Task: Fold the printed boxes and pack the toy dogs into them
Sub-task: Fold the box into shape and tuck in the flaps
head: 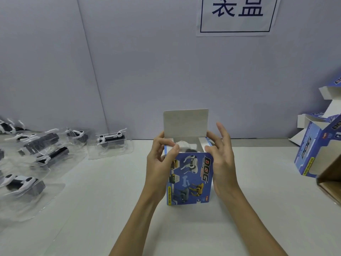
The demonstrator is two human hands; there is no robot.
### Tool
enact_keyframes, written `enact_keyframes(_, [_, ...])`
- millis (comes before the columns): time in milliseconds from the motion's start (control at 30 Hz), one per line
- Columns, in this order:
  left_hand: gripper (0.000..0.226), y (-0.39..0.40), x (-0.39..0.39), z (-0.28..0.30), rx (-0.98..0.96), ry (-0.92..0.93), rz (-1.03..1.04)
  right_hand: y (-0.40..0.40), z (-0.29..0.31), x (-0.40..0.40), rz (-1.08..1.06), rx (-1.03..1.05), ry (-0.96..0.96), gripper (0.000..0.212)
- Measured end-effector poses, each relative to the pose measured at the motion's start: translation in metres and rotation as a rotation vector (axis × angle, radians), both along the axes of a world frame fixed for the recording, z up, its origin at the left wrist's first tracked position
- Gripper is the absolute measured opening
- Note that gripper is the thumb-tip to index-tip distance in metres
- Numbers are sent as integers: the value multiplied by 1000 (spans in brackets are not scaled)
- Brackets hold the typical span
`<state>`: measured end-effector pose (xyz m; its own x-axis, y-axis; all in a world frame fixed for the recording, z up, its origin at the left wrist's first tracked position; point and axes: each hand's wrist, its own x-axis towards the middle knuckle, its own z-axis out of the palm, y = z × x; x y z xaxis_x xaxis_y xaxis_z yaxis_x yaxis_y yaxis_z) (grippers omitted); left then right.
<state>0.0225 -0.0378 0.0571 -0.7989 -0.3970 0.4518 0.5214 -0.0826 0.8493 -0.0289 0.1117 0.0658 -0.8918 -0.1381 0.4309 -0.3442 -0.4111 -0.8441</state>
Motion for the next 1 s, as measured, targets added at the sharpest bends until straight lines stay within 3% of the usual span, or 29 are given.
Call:
enact_keyframes(167, [59, -10, 3, 1, -10, 56, -104, 1, -1, 0, 50, -20, 8, 39])
enact_keyframes(300, [46, -16, 5, 1, -168, 46, -69, 4, -10, 1, 10, -33, 6, 40])
enact_keyframes(567, [36, -13, 2, -3, -147, 33, -111, 5, -15, 3, 20, 163, 135, 33])
enact_keyframes(833, [40, -3, -3, -12, -168, 61, -2, 2, -19, 6, -29, 274, 229, 25])
enact_keyframes(1000, [46, 1, -5, -25, -218, 87, 122, -1, -20, 8, -194, 278, 241, 28])
